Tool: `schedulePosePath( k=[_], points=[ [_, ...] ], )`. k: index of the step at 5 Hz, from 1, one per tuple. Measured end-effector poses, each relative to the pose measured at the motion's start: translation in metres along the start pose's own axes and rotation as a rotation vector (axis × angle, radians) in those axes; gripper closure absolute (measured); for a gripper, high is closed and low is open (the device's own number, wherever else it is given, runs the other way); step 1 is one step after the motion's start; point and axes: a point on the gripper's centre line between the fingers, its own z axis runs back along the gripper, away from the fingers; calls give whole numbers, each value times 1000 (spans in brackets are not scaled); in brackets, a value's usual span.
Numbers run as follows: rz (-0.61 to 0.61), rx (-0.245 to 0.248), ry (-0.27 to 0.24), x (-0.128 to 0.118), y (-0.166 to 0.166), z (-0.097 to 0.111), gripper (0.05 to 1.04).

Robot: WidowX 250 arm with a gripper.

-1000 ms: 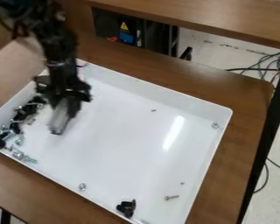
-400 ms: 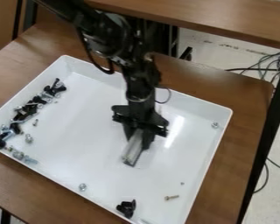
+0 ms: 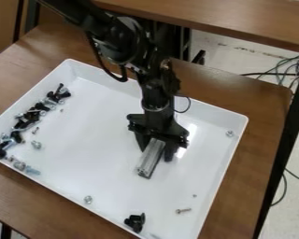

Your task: Sweep into pile

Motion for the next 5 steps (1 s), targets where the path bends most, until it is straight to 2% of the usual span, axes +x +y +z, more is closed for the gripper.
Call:
schedulePosePath(
  k=[1,2,3,5],
  points=[
    [42,29,6,-2,21,3,67],
    [171,75,-61,2,59,41,74],
    [310,69,-74,-5,99,55,83],
    [636,68,8,-42,195,52,83]
  ],
)
